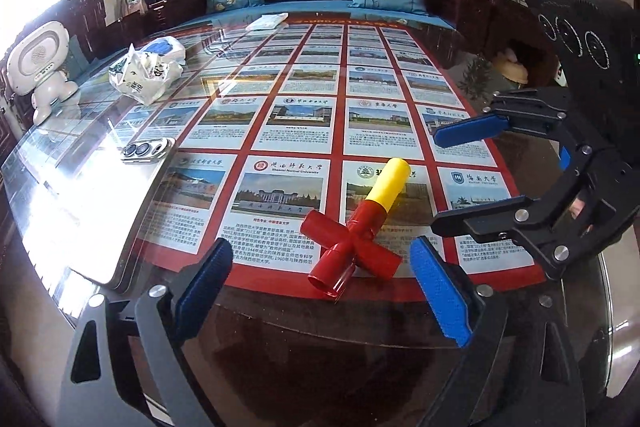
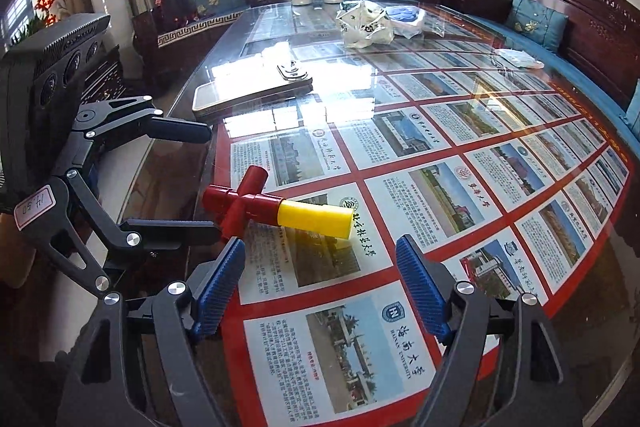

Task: Collect trash
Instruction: 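Grasp the yellow handle of the red cross with the right tool while the left tool steadies the cross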

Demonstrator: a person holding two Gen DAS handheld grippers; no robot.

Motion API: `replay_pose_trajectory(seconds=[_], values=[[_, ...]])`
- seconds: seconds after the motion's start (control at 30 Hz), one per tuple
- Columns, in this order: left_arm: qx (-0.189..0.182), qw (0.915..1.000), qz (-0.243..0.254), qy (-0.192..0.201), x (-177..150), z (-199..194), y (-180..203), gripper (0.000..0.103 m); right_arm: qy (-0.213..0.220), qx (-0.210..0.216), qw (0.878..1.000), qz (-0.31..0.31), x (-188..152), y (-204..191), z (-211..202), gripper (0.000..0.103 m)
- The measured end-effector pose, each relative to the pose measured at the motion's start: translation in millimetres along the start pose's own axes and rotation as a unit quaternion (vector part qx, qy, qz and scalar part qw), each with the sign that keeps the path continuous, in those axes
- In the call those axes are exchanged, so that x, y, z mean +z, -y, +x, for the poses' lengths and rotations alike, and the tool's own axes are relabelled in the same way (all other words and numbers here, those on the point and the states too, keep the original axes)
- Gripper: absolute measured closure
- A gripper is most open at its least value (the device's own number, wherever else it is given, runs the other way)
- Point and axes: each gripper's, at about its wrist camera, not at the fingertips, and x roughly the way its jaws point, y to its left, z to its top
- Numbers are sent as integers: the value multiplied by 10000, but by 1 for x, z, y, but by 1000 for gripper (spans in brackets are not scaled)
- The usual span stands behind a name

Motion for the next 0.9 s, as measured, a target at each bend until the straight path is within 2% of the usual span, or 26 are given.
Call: replay_pose_trajectory(seconds=[0.23,0.43,0.5,0.6,0.63,0.77,0.87,0.9], values=[[-474,9987,138,-85,3,11,-5,23,-155,191,9979,-600,14,0,17,30],[-825,9964,-31,-183,5,18,-13,23,-304,676,9938,-825,25,7,34,32],[-816,9965,-56,-193,5,18,-14,23,-408,858,9923,-790,25,10,38,35],[-886,9958,-99,-216,4,19,-14,25,-384,889,9912,-903,22,6,37,43],[-937,9951,-82,-290,3,21,-13,27,-377,921,9904,-962,21,3,35,48],[-653,9970,281,-310,3,21,1,35,-377,939,9878,-1183,16,-10,29,63],[-700,9966,290,-331,1,19,4,36,-380,920,9873,-1238,11,-14,24,65],[-700,9966,299,-331,0,18,4,39,-380,904,9875,-1236,8,-14,23,65]])
